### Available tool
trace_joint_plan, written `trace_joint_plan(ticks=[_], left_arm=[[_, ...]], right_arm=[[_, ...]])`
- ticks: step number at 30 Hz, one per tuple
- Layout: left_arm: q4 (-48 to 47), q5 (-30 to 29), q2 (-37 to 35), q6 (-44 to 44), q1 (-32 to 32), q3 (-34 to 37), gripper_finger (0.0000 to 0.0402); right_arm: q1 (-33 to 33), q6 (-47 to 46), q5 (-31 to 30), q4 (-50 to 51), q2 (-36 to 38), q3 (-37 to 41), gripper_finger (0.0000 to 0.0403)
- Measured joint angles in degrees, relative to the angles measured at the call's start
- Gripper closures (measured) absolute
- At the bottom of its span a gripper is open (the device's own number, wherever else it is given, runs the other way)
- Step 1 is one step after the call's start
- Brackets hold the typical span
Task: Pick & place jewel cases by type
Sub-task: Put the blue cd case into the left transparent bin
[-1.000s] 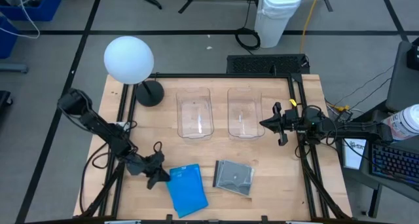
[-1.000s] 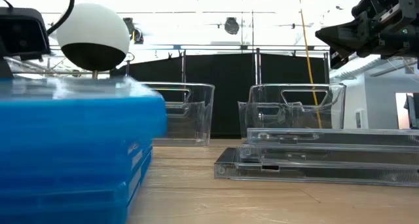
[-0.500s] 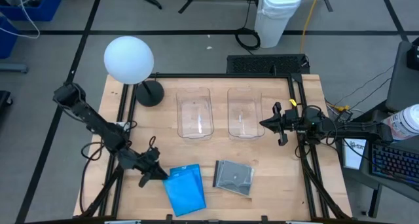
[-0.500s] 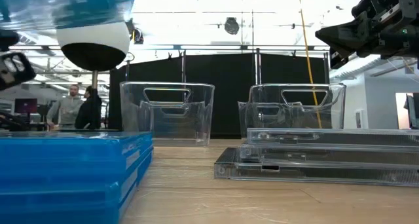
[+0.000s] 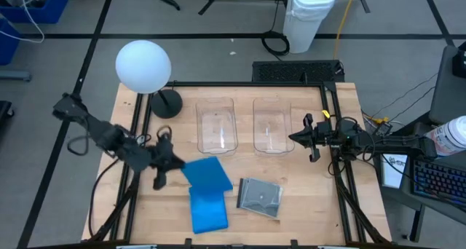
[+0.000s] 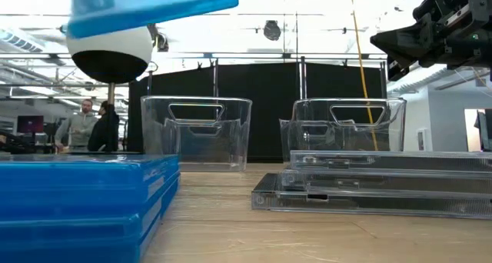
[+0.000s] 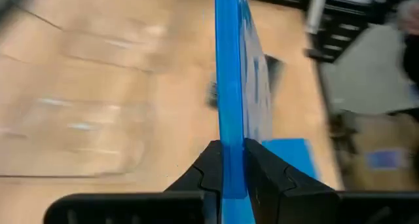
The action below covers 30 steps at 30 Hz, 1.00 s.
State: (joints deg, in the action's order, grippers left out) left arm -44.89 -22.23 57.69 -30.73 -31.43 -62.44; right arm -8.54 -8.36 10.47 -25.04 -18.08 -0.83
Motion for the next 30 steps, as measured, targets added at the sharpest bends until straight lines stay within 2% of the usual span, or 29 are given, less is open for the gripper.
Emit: trace_joint_plan(ticks=[4,8,13,19,25,30], left_arm=[[-8.7,-3.8,0.0,6.0,6.5,-6.6,0.0357],[-10.1,-2.4,0.4,14.6,14.7,-11.0,0.0357],[-11.3,2.4,3.7,26.4,24.7,-17.0,0.0357],[-15.8,10.1,12.1,36.4,35.8,-23.4,0.0357],[-17.6,23.4,20.0,42.3,46.2,-27.0,0.0357],[-21.3,26.3,23.3,44.7,53.2,-30.1,0.0357]], right_arm=[[0.0,0.0,0.0,0.0,0.0,0.0,0.0403],[0.0,0.0,0.1,0.0,0.0,0.0,0.0403],[0.0,0.1,0.1,0.0,0.0,0.0,0.0403],[0.0,0.5,0.1,0.0,0.0,0.0,0.0403],[0.0,0.5,0.1,0.0,0.0,0.0,0.0403],[0.0,0.5,0.1,0.1,0.0,0.0,0.0403]])
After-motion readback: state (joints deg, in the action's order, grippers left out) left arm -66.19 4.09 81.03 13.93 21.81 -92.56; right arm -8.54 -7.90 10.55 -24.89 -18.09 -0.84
